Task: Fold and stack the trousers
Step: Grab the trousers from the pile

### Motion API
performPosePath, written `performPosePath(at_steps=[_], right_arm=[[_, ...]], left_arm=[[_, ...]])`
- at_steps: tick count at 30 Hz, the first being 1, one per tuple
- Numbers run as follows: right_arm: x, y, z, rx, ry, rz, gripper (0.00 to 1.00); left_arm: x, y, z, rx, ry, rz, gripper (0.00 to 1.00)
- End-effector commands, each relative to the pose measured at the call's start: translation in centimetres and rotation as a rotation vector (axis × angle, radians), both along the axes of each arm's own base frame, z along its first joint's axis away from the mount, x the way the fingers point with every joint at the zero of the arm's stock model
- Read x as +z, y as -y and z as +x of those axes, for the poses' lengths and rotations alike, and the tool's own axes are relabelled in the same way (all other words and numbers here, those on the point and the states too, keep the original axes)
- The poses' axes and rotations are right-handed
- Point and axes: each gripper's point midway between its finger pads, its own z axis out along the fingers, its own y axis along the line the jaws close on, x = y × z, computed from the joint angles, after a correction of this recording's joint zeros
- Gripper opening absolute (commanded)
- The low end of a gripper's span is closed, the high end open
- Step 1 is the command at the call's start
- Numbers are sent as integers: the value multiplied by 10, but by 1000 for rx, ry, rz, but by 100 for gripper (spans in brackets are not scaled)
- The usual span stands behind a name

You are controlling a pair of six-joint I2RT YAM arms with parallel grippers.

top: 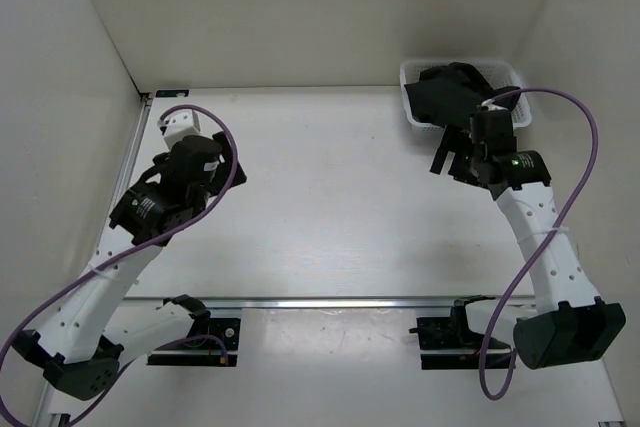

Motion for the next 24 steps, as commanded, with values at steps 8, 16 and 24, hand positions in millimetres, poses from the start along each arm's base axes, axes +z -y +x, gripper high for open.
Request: performPosePath(at_steps=[8,16,24], right_arm=[[35,1,11,-25,148,-46,100],[28,14,16,-79,129,-107,100],[41,36,24,-180,227,-196,100]], left_arm=[[1,-4,-7,0,13,-17,100],[-6,-9,-10,-2,20,1,100],[-12,-12,-8,-20,52,37,100]])
